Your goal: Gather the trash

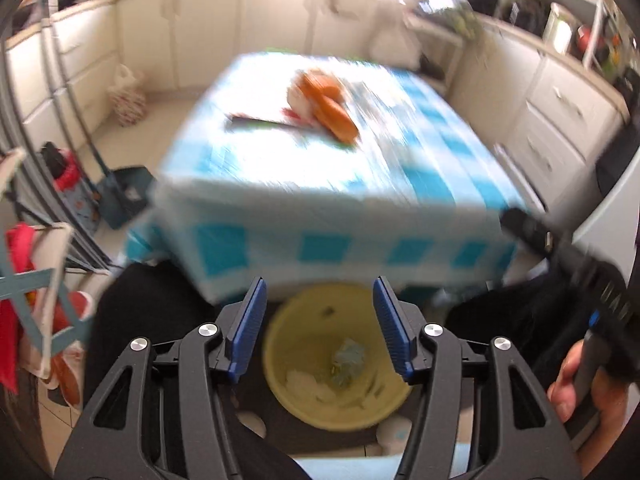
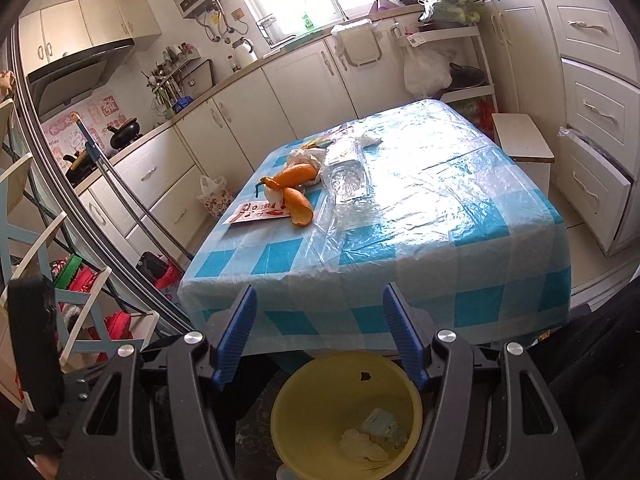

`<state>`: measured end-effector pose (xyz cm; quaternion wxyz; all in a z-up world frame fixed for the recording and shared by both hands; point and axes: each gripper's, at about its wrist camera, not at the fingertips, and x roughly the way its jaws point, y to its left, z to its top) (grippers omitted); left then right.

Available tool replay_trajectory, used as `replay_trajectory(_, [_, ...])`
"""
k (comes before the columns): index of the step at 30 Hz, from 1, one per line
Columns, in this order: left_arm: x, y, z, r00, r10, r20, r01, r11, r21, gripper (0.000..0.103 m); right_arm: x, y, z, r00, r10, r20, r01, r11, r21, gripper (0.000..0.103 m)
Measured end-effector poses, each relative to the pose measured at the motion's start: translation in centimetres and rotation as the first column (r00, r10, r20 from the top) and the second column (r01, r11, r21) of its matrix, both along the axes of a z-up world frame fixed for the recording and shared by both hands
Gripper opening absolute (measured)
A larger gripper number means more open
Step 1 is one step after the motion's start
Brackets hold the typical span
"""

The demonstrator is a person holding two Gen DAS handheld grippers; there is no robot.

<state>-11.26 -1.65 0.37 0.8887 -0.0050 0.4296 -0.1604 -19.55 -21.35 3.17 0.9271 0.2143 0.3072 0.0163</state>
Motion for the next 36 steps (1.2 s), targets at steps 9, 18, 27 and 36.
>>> replay_trajectory(9, [1.1, 7.1, 2.1, 0.961, 0.257, 0.099, -0.249, 0.965, -0.086, 0.065, 0.1, 0.2, -0.1, 1.0, -0.005, -0.008, 0.005, 1.0, -0.023, 0.064])
replay_trajectory(18, [1.8, 9.1, 0.7, 0.953, 0.295, 0.066, -0.288, 0.952, -0.098, 0.066, 0.2, 0.2, -0.4, 1.0, 0.001, -0.017, -0.001, 1.0, -0.028, 0.064])
replay_trajectory(27, [1.9, 9.4, 0.2, 0.952, 0.304, 0.042, -0.297, 0.947, -0.118, 0.066, 0.2, 0.3, -0.5, 1.0, 0.001, -0.018, -0.002, 1.0, -0.03, 0.065])
replay_trajectory(36, [2.2, 9.9, -0.2, 0.949, 0.316, 0.02, -0.31, 0.941, -0.133, 0.066, 0.2, 0.2, -0.4, 1.0, 0.001, -0.018, -0.002, 1.0, -0.03, 0.065])
